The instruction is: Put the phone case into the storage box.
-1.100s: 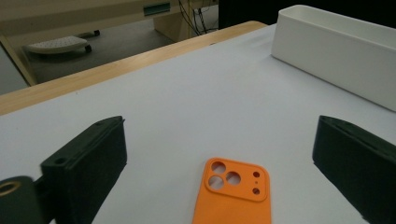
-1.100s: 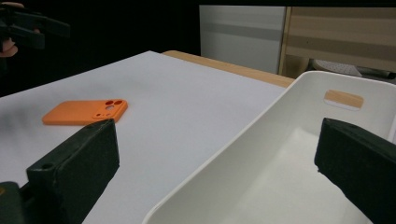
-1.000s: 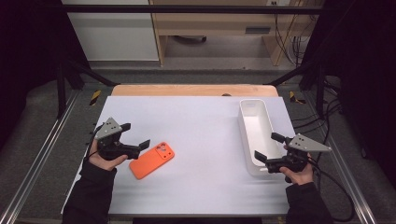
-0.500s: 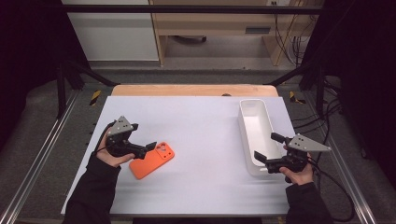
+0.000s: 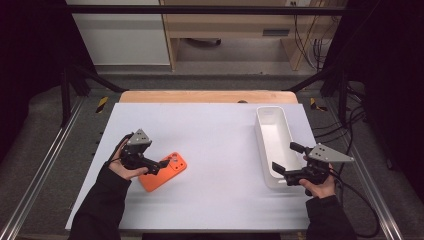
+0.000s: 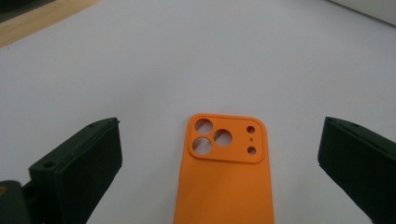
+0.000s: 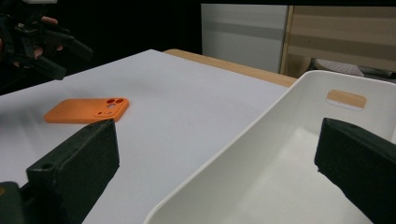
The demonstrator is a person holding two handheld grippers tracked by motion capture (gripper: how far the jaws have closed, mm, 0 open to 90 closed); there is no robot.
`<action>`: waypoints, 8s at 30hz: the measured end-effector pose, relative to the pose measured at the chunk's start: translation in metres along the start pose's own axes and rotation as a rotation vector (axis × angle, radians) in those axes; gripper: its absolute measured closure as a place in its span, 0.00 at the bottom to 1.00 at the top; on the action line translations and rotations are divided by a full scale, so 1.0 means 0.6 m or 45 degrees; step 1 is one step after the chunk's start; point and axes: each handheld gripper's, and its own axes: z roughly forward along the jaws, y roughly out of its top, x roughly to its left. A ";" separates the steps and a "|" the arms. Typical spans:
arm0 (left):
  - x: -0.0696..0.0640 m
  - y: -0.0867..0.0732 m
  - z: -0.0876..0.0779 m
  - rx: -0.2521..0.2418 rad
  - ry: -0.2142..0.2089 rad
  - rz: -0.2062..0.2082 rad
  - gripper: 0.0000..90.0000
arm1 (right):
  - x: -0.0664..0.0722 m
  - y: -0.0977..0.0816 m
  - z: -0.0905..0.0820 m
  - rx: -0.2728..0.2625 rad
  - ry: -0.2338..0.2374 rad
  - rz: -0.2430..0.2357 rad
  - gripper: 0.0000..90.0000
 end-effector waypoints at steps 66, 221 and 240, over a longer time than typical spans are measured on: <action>-0.007 -0.059 0.082 0.336 -0.054 0.034 0.17 | 0.001 -0.001 0.002 0.004 0.004 0.000 0.00; -0.224 0.102 0.023 -0.034 -0.451 0.561 0.17 | 0.150 0.060 0.072 0.263 0.535 -0.485 0.03; -0.240 0.112 0.026 -0.050 -0.515 0.621 0.17 | 0.161 0.075 0.087 0.345 0.614 -0.595 0.04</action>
